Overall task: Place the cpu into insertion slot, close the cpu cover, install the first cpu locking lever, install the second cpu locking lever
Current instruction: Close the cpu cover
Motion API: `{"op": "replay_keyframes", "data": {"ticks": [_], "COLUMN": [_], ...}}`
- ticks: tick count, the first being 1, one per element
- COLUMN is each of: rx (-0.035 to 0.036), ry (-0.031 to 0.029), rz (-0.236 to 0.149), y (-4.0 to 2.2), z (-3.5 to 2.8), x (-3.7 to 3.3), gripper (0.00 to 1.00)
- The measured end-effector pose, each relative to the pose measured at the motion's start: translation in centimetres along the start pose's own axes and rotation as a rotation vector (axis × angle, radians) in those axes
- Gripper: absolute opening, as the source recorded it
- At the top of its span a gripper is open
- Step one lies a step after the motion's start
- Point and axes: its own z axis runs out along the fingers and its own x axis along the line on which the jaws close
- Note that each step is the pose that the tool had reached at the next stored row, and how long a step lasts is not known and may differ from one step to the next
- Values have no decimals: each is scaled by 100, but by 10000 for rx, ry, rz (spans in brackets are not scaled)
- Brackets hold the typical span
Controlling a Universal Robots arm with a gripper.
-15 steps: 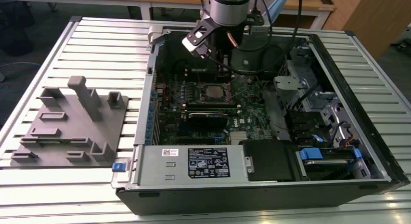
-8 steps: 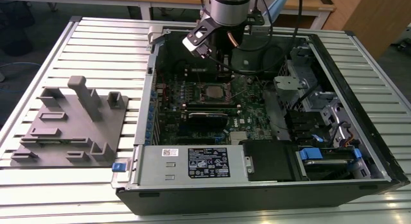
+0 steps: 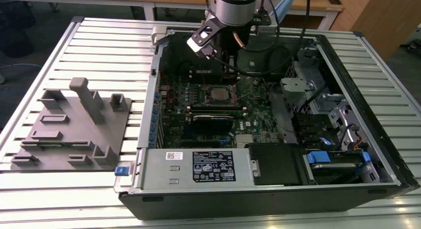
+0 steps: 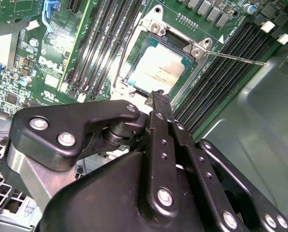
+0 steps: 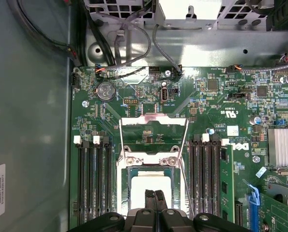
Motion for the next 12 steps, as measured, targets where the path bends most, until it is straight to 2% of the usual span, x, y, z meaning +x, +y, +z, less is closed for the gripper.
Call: {"op": "replay_keyframes", "data": {"ticks": [12], "rx": [-1], "ry": [0], "rz": [1], "y": [35], "z": [-1], "x": [1], "gripper": [10]}}
